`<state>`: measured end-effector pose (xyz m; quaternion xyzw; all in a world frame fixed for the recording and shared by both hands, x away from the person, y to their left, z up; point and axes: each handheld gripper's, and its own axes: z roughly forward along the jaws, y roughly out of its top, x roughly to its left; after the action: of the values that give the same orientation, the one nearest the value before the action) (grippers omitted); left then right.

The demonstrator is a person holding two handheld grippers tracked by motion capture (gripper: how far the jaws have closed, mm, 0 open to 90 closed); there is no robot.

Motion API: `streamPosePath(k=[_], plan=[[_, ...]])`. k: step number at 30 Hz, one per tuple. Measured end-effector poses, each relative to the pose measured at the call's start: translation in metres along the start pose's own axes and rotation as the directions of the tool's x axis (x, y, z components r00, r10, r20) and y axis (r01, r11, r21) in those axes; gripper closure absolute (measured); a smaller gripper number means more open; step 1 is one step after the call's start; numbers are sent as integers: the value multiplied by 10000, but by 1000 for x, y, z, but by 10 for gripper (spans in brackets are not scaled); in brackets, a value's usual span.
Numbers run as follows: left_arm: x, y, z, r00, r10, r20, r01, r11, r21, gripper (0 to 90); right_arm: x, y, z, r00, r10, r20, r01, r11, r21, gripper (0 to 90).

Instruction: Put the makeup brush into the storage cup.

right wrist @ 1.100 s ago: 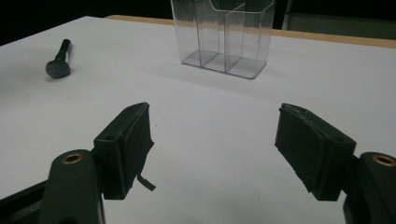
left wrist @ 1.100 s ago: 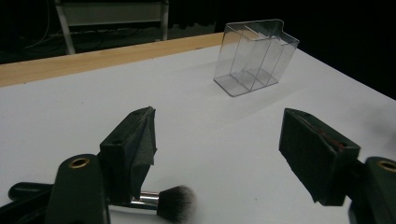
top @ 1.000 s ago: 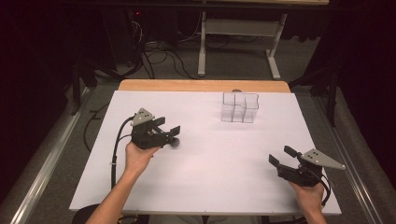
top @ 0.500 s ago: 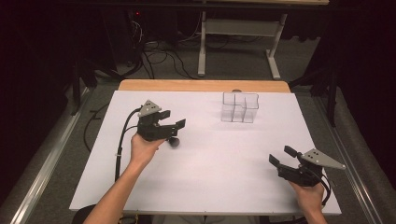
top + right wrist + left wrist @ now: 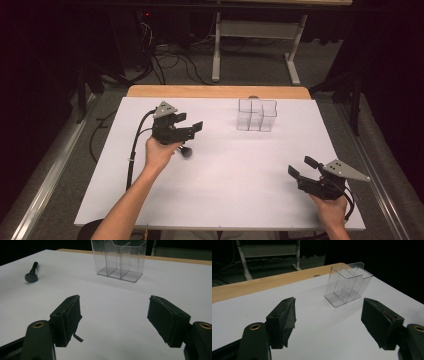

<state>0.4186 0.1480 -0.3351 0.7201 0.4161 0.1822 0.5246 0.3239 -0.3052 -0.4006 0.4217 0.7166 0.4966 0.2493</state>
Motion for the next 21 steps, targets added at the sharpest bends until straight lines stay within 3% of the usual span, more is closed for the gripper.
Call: streamPosePath(k=[6, 16, 21], plan=[[-1, 8, 7, 9998, 180, -98, -179, 9998, 131, 280, 0, 0, 0, 10000, -6, -10, 6, 10000, 29, 282], [1, 11, 14, 9998, 135, -177, -128, 9992, 370, 276, 1, 0, 0, 10000, -29, -11, 29, 10000, -2, 283], [2, 13, 11, 9978, 370, -557, -352, 9989, 316, 271, 0, 0, -1, 10000, 15, -22, -15, 10000, -16, 281]])
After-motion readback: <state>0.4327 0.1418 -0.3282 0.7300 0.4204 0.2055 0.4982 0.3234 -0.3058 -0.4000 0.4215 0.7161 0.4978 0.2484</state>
